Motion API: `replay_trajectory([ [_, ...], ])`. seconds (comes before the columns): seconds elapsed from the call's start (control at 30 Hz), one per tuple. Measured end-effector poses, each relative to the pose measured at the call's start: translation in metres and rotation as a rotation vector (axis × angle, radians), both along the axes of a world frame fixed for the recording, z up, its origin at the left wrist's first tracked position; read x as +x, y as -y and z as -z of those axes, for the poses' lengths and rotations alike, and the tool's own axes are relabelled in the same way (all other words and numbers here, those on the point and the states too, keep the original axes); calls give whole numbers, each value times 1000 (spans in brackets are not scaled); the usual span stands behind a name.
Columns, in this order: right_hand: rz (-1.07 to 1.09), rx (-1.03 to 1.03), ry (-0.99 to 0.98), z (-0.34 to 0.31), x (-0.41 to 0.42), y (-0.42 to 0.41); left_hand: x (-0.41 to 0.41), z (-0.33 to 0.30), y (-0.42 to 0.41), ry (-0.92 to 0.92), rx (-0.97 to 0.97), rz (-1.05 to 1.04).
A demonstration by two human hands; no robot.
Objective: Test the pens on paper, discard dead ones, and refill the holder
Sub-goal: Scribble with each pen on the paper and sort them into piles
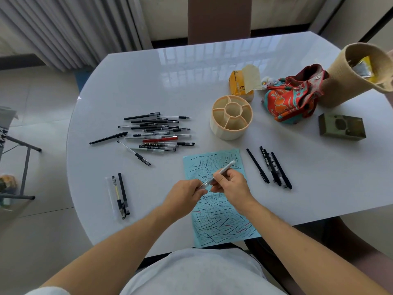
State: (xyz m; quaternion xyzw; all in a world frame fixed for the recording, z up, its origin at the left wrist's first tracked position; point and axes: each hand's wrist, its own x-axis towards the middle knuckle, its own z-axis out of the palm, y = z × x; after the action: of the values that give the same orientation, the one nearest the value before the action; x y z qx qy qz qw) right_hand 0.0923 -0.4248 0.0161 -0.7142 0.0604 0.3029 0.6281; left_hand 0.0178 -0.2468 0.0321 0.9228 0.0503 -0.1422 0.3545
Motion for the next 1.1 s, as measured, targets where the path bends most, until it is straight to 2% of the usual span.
replay_trajectory([
  [0.2, -19, 36, -69, -9, 9, 2, 12, -1, -8, -35, -60, 49],
  [0.3, 33, 55, -75, -14, 33, 12, 22, 2, -15, -8, -25, 69],
  [0.33, 46, -20, -37, -16, 43, 18, 23, 5, -20, 14, 14, 74],
  [0.4, -38, -368, 138, -15, 63, 33, 19, 13, -31, 50, 92, 82],
  [0.47, -257, -759, 323, -10, 77, 49, 10, 21, -40, 76, 153, 116],
  [0.5, -356, -888, 370, -6, 80, 55, 5, 24, -43, 89, 175, 138],
  [0.6, -501, -1048, 440, 6, 81, 72, -8, 33, -46, 112, 222, 196],
  [0.7, -482, -1127, 472, 14, 81, 85, -18, 39, -47, 57, 253, 239],
  [0.8, -387, -1163, 495, 13, 80, 83, -25, 46, -49, 14, 280, 270],
  [0.9, -428, -1150, 642, 7, 80, 47, -28, 50, -51, -13, 262, 267],
  [0.97, -486, -1030, 724, 4, 80, 7, -29, 51, -52, -25, 244, 262],
  [1.1, -597, -771, 769, 0, 83, -84, -29, 47, -54, -45, 219, 270],
])
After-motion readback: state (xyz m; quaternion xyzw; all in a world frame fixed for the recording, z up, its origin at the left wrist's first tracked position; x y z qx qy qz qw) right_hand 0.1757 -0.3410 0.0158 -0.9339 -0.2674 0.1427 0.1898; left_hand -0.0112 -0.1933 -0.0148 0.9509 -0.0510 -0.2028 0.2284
